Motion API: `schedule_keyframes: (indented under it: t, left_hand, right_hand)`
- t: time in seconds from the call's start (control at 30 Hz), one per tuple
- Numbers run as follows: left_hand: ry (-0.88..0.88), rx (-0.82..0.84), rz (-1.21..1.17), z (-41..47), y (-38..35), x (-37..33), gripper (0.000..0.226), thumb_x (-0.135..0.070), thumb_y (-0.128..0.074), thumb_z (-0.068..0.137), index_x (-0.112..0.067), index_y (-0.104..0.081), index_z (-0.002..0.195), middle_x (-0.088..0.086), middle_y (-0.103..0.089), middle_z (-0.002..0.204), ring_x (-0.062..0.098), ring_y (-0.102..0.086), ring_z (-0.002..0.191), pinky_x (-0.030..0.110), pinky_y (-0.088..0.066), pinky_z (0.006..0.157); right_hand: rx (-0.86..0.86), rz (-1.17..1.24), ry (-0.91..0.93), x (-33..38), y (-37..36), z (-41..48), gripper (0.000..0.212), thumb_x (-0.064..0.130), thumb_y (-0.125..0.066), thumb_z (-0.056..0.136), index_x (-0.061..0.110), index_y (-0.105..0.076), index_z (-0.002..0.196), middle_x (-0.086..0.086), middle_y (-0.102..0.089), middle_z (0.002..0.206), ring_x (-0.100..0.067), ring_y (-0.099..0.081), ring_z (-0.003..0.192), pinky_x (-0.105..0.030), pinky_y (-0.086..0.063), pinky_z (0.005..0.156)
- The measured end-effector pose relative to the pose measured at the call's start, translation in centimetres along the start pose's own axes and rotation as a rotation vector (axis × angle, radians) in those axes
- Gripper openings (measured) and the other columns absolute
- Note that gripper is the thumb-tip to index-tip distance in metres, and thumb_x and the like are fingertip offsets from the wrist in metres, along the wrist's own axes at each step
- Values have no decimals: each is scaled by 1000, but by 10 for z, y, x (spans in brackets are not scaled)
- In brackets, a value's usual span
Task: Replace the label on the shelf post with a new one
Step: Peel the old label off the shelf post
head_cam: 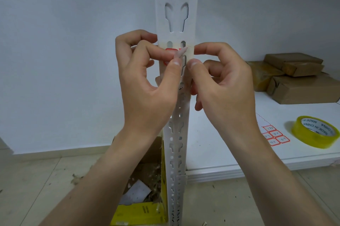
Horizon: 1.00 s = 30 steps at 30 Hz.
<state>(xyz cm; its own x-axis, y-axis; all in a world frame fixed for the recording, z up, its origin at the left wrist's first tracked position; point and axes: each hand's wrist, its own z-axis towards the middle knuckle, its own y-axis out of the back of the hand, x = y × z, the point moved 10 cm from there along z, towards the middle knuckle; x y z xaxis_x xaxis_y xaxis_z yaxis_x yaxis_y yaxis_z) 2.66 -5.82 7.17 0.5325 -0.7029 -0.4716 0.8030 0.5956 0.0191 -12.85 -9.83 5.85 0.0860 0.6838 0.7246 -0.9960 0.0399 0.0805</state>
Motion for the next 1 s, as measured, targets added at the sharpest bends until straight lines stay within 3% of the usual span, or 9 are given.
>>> schedule_keyframes:
  t: [0.23, 0.43, 0.63, 1.0]
  left_hand:
    - [-92, -8, 118, 0, 2, -12, 18, -18, -79, 86, -20, -63, 94, 11, -46, 117, 16, -52, 117, 44, -54, 90]
    - [-149, -63, 194, 3, 9, -18, 13, -24, -79, 91, -14, -73, 87, 11, -47, 115, 28, -57, 113, 36, -53, 90]
    - [-127, -90, 188, 2, 10, -13, 17, -22, -77, 93, -8, -70, 85, 20, -52, 114, 23, -56, 112, 41, -55, 85]
    - [-134, -86, 172, 3, 10, -14, 14, -22, -74, 94, -15, -64, 87, 20, -54, 113, 15, -53, 113, 33, -54, 88]
  right_hand:
    - [-7, 12, 3, 0, 0, 0, 10, 19, -63, 100, 24, -64, 108, -13, -61, 60, -26, -58, 48, -33, -51, 46]
    - [-8, 28, -3, 0, 0, 0, 8, 19, -64, 100, 25, -64, 106, -15, -61, 60, -25, -58, 46, -30, -48, 45]
    - [-5, 12, 3, 2, 0, 0, 10, 19, -64, 100, 23, -65, 110, -13, -62, 61, -23, -61, 49, -32, -53, 45]
    - [-3, 3, 4, 1, 0, 0, 12, 20, -64, 101, 21, -64, 113, -11, -63, 61, -17, -61, 50, -28, -51, 47]
